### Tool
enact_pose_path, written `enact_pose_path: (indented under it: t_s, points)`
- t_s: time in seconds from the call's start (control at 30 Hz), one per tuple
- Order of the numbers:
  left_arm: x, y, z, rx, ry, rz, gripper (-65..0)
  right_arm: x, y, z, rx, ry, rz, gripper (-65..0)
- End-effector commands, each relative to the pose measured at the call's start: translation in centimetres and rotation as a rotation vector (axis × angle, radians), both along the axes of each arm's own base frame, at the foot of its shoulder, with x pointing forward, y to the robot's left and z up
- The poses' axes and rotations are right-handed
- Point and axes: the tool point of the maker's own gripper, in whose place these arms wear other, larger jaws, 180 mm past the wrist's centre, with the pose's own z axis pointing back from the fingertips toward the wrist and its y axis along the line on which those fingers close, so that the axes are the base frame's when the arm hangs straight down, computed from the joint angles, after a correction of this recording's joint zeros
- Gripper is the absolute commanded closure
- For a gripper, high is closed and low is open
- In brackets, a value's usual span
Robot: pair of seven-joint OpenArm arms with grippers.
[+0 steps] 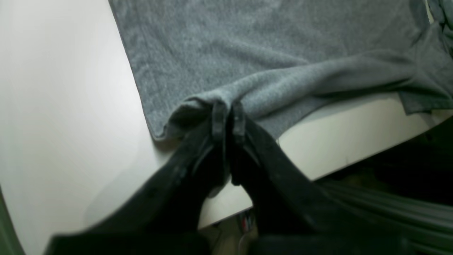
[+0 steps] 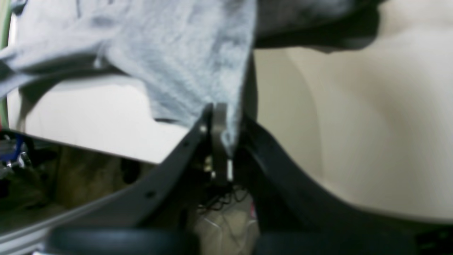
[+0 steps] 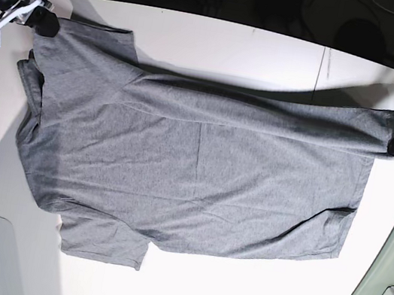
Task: Layout the t-shirt on the table in an organized manner, then fold the t-shirt properly
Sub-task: 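Pull the held shirt edge apart with both grippers to straighten it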
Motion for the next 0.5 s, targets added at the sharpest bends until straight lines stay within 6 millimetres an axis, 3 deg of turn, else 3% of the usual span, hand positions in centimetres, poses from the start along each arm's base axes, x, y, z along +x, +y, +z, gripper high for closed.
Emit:
enact_pose_path:
  t_s: [0.0,0.3,0.47]
  points:
    - [0.3,0.3,1.3,0.008,-0.031,-0.013,0.0,0.1,-0.5,1.3,-0.014,-0.036,0.01,0.0]
    - [-3.0,-1.0,0.4,0.028,0.04,-0.073,0.0,-5.1,-0.5,3.9,0.01,0.005,0.035,0.0]
    - [-4.6,0.4,0.4,0.048,0.068,-0.039,0.0,-8.3,0.0,3.7,0.05,0.079,0.037,0.0]
